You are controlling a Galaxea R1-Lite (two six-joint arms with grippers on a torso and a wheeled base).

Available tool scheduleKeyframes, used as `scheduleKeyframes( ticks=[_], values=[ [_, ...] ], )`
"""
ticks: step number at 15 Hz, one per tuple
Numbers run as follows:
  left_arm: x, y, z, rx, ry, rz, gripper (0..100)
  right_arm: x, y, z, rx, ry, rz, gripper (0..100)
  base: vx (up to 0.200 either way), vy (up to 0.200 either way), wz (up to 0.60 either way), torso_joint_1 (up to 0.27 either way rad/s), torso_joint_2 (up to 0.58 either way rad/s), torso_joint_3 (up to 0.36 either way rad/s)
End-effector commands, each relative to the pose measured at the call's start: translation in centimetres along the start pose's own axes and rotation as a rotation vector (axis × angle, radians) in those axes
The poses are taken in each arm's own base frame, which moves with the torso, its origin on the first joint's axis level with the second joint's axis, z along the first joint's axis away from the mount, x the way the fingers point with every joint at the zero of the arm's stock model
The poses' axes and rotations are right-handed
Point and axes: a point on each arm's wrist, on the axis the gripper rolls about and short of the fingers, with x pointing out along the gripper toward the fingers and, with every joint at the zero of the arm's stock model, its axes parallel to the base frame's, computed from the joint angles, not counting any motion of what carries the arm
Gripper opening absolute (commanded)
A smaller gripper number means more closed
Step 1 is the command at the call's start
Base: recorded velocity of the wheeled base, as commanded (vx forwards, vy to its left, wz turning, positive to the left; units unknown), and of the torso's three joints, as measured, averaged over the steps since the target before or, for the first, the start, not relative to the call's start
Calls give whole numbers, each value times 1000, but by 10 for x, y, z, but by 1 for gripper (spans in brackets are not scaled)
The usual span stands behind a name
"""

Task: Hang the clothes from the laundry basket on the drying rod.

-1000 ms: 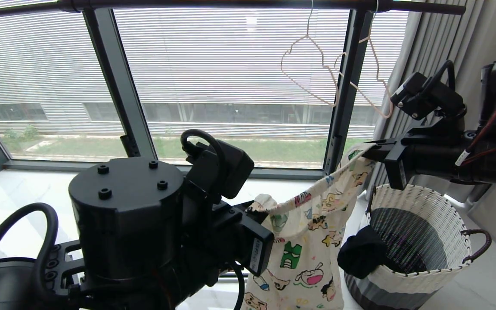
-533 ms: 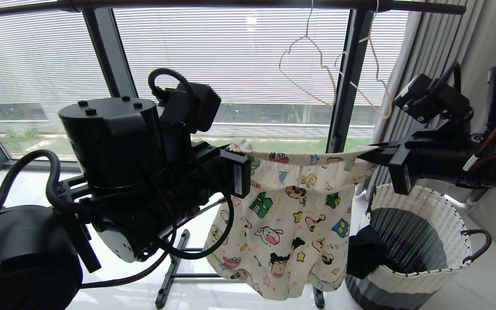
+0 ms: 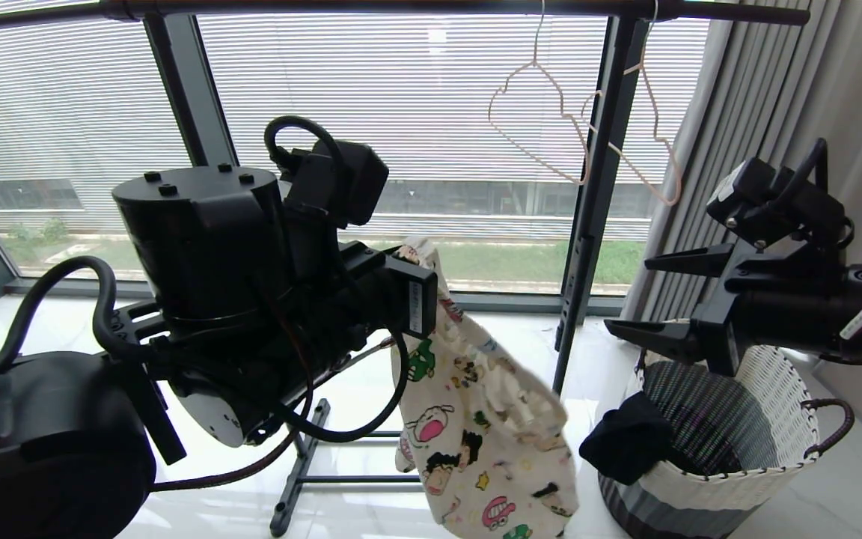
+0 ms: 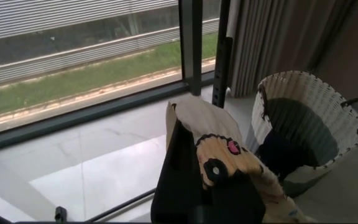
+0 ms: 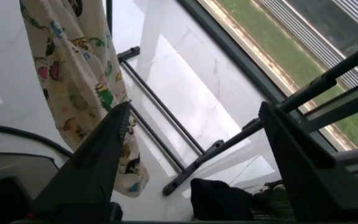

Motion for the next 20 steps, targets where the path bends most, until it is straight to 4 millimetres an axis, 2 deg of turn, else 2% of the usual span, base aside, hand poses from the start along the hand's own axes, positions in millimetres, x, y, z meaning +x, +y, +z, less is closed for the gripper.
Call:
scheduleKeyframes(
  ticks=[1, 4, 5, 9, 12, 14, 15, 16, 20],
  values=[
    [2, 6, -4, 24, 14, 22, 0, -9, 2, 3, -6, -21, -1, 100, 0, 0, 0, 0, 0, 0],
    [-1, 29, -17, 92, 64, 94, 0, -24, 5, -4, 0, -9, -10, 100, 0, 0, 0, 0, 0, 0],
    [-11, 40, -18, 98, 71, 120, 0, -32, 2, -10, 13, 21, -35, 100, 0, 0, 0, 0, 0, 0],
    [-71, 79, -24, 83, 205, 130, 0, -59, -29, -39, 126, 144, -279, 100, 0, 0, 0, 0, 0, 0],
    [-110, 121, -41, 37, 276, 349, 0, -78, -48, -55, 219, 184, -435, 100, 0, 0, 0, 0, 0, 0],
    [-134, 129, -57, 15, 316, 437, 0, -89, -41, -63, 230, 191, -461, 100, 0, 0, 0, 0, 0, 0],
    [-138, 129, -60, 12, 322, 445, 0, -92, -38, -67, 233, 198, -466, 100, 0, 0, 0, 0, 0, 0],
    [-145, 126, -66, 7, 333, 451, 0, -99, -27, -79, 236, 234, -502, 100, 0, 0, 0, 0, 0, 0],
    [-150, 129, -73, -11, 354, 483, 0, -103, -25, -83, 206, 280, -585, 100, 0, 0, 0, 0, 0, 0]
  ],
)
